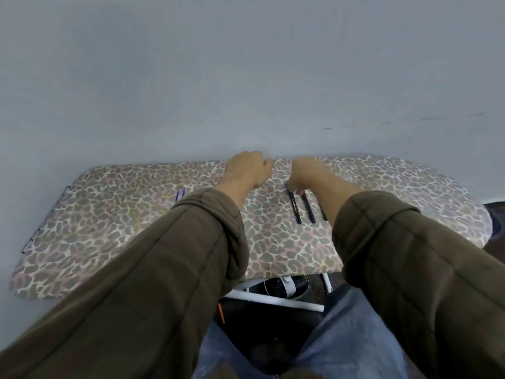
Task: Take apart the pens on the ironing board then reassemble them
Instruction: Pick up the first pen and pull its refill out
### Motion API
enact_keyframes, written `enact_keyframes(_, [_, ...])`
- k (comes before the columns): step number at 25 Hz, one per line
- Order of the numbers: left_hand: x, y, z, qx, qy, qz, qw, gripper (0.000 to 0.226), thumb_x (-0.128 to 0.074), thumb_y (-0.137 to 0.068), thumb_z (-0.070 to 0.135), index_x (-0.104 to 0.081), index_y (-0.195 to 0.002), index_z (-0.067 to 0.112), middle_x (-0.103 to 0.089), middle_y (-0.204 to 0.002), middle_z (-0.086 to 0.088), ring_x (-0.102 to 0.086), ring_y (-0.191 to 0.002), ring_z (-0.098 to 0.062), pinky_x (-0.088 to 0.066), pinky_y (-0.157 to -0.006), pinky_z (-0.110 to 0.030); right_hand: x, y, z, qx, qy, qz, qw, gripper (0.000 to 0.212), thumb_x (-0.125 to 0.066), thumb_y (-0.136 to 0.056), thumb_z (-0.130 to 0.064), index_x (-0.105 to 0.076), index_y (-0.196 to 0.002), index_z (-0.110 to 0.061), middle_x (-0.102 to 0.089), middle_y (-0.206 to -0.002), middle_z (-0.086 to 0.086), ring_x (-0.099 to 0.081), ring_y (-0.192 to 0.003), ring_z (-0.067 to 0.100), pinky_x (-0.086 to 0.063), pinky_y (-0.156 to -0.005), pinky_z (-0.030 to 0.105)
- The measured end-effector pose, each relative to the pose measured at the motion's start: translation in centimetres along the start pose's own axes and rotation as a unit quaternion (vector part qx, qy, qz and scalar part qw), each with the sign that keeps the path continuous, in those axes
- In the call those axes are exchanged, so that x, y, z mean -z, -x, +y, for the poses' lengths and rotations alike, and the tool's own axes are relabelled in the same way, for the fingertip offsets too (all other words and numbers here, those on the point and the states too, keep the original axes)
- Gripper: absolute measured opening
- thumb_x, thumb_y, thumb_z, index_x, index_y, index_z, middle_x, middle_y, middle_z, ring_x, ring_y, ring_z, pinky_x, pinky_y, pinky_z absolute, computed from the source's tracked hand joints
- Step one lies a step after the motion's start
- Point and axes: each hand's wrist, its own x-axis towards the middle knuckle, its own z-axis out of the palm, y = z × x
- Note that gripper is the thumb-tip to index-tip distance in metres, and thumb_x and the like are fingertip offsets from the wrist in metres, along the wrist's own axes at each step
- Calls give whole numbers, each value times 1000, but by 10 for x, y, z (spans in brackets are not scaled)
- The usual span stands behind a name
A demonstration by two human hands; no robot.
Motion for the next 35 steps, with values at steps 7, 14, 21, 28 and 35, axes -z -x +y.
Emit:
enact_keyframes(7, [-3,-5,-12,19,23,-5,1000,37,-37,-105,36,-49,-77,14,-54,-69,-2,-48,-59,-21,-33,-52,-31,-24,-6,0,-19,21,-54,998,13,-67,-93,-11,-57,-101,-9,-73,-102,9,-73,-98,27,-60,-84,38])
enact_keyframes(14, [-14,-3,-18,25,58,-3,998,47,-39,-105,33,-41,-61,17,-43,-52,0,-39,-46,-20,-28,-48,-29,-41,-9,2,-28,16,-87,996,6,-64,-91,-7,-59,-89,-7,-72,-99,12,-73,-96,29,-62,-83,38])
enact_keyframes(21, [3,-10,-14,62,180,-43,981,49,-44,-104,44,-58,-72,10,-70,-79,-15,-63,-67,-33,-46,-62,-35,3,-12,-23,15,-103,-11,995,17,-74,-85,-18,-75,-95,-4,-74,-87,10,-66,-74,23,-54,-65,32])
enact_keyframes(28, [55,3,-20,97,323,26,941,34,-63,-97,34,-67,-80,6,-72,-85,-17,-65,-80,-31,-48,-73,-35,49,21,-58,95,-266,50,958,25,-81,-84,-28,-80,-88,-4,-75,-76,5,-64,-64,16,-54,-62,27])
enact_keyframes(35, [102,26,-16,32,376,59,924,27,-60,-102,33,-75,-98,10,-76,-102,-7,-70,-101,-29,-53,-93,-42,105,54,-71,110,-444,129,880,17,-58,-92,-20,-67,-83,-9,-61,-82,5,-50,-73,22,-40,-65,32])
